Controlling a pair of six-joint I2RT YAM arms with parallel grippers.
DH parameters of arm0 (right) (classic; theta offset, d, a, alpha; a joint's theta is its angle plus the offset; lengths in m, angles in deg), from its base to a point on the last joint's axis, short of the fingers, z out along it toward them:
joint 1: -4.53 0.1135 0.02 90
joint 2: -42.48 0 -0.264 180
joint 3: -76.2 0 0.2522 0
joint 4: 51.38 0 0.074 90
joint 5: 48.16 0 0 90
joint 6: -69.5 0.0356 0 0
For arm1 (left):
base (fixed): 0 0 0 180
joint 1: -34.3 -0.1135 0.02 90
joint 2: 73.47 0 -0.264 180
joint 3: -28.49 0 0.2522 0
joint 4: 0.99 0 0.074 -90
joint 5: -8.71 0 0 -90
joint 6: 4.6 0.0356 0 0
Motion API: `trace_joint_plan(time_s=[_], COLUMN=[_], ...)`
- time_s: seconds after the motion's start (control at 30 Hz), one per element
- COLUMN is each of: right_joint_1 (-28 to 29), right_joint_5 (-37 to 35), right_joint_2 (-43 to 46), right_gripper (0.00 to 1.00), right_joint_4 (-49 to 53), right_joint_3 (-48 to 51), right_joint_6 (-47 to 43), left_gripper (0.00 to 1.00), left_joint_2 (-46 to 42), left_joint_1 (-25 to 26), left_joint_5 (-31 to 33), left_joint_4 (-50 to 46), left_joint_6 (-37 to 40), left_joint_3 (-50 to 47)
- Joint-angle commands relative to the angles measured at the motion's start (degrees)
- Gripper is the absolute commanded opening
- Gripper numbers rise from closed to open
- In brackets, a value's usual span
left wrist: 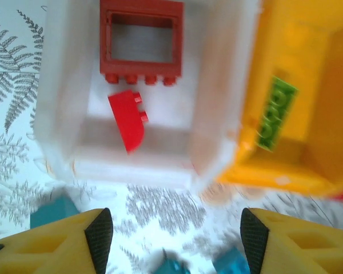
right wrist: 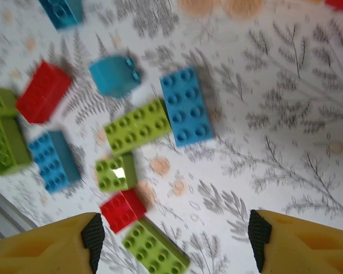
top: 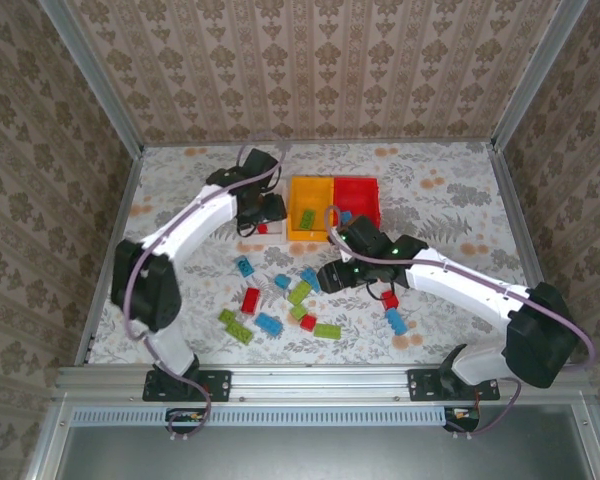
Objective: Sort the legos into containers by color
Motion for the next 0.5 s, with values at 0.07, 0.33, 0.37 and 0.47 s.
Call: trace_joint_plan(time_s=[0.07, 0.33, 0.37, 0.47], right_joint_1=[-0.27, -2.11, -2.89, -4.30], right_joint_5=[-16.37, -13.13, -13.12, -11.43], right_joint_2=[6.63, 11.09, 9.60, 4.81], right_gripper=[0.74, 0.78, 0.79, 0.80], right_joint_4=[17.29, 26.10, 26.31, 25.49], right_joint_3=[1.52, 9.62, 9.77, 9.91], right_joint_6=[6.70, 17.27, 17.92, 18.49], left_gripper=[0.68, 0.68, 0.68, 0.68], left_joint_2=[-13.25, -21.41, -21.38, -20.62], left_joint_1=[4.89, 12.95, 13.95, 15.18], left_joint_5=[-4.91, -24.01, -24.42, -24.70], left_joint_4=[5.69, 14.66, 14.66, 14.59], left_joint_6=[5.65, 15.87, 16.42, 16.63], left_joint_3=[-11.21, -22.67, -22.87, -22.70])
